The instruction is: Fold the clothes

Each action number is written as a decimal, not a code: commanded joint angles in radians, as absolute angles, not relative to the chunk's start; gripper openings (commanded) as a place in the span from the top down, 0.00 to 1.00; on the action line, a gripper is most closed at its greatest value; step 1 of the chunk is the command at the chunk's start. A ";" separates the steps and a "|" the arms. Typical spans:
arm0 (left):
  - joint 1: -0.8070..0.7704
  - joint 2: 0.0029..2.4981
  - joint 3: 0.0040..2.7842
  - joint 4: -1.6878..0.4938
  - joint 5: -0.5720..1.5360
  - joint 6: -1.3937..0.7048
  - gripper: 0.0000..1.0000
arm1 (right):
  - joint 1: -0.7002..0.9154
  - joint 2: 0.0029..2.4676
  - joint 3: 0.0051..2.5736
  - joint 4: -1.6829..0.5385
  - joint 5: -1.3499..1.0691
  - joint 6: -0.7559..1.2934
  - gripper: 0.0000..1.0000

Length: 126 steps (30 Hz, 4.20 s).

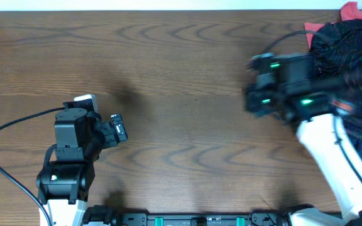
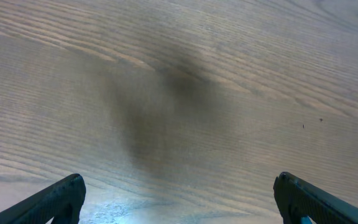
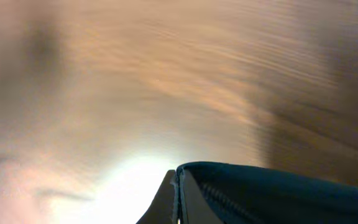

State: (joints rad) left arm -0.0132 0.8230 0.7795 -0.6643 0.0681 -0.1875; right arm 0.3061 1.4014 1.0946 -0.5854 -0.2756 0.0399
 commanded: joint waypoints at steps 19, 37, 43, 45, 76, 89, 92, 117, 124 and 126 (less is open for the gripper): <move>-0.008 0.822 0.801 -0.591 0.072 -0.209 0.02 | 0.812 1.504 1.094 -0.047 0.103 0.032 0.01; -0.061 1.269 0.801 -0.479 0.476 -0.358 0.02 | 0.316 1.061 1.094 -0.755 0.236 0.189 0.01; -0.179 1.473 0.801 -0.455 0.505 -0.407 0.02 | 0.273 1.067 1.094 -0.797 0.235 0.190 0.01; -0.216 1.539 0.801 -0.432 0.505 -0.453 0.02 | 0.266 1.072 1.094 -0.801 0.235 0.190 0.01; 0.325 1.693 1.190 0.141 0.344 -0.648 0.39 | 0.240 1.073 1.094 -0.838 0.239 0.189 0.01; 0.259 1.700 1.244 -0.599 0.584 -0.582 0.02 | 0.240 1.073 1.093 -0.859 0.239 0.190 0.01; 0.128 1.709 1.197 -0.672 0.584 -0.559 0.02 | 0.240 1.073 1.093 -0.864 0.239 0.189 0.01; -0.489 1.883 1.067 -0.414 0.266 -0.878 0.32 | 0.240 1.073 1.093 -0.911 0.240 0.178 0.01; -0.484 1.882 1.067 -0.405 0.234 -0.878 0.71 | 0.240 1.073 1.093 -0.912 0.240 0.175 0.01; -0.484 1.882 1.067 -0.405 0.217 -0.878 0.81 | 0.240 1.073 1.094 -0.912 0.239 0.175 0.01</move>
State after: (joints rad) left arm -0.4870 1.8633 1.0718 -0.4030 0.2665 -0.8837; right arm 0.2459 1.0729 1.0893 -0.9096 0.2359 0.1757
